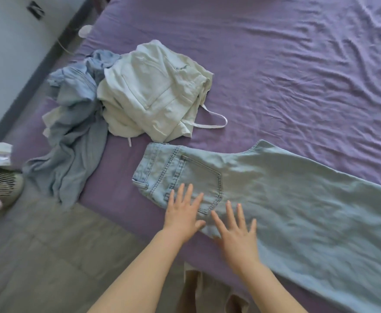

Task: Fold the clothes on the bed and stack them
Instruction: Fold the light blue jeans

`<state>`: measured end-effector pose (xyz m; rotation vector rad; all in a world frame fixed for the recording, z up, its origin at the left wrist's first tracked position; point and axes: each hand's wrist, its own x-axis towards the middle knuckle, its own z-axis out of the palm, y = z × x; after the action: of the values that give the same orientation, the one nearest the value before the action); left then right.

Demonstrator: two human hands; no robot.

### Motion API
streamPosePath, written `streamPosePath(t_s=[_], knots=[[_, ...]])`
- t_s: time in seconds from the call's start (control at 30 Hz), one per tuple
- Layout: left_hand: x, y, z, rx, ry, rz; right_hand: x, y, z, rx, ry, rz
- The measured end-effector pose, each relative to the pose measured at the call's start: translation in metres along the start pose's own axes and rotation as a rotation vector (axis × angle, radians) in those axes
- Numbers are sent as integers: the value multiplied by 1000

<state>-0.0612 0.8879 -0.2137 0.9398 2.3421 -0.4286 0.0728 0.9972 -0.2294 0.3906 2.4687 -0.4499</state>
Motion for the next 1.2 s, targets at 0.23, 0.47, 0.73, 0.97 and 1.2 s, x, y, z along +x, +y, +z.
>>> streamPosePath(t_s=[0.23, 0.47, 0.73, 0.97, 1.2], knots=[[19, -88, -21, -331, 200, -127, 15, -16, -16, 123, -138, 139], [55, -143, -37, -944, 65, -518, 74, -92, -59, 491, 53, 436], [64, -161, -35, -1499, -60, -447, 106, -104, -47, 405, -47, 529], [35, -146, -54, -1694, -204, -219, 84, -81, -79, 702, 4, 426], [-11, -96, -96, -1726, -142, -43, 45, -109, -118, 1391, 301, 187]])
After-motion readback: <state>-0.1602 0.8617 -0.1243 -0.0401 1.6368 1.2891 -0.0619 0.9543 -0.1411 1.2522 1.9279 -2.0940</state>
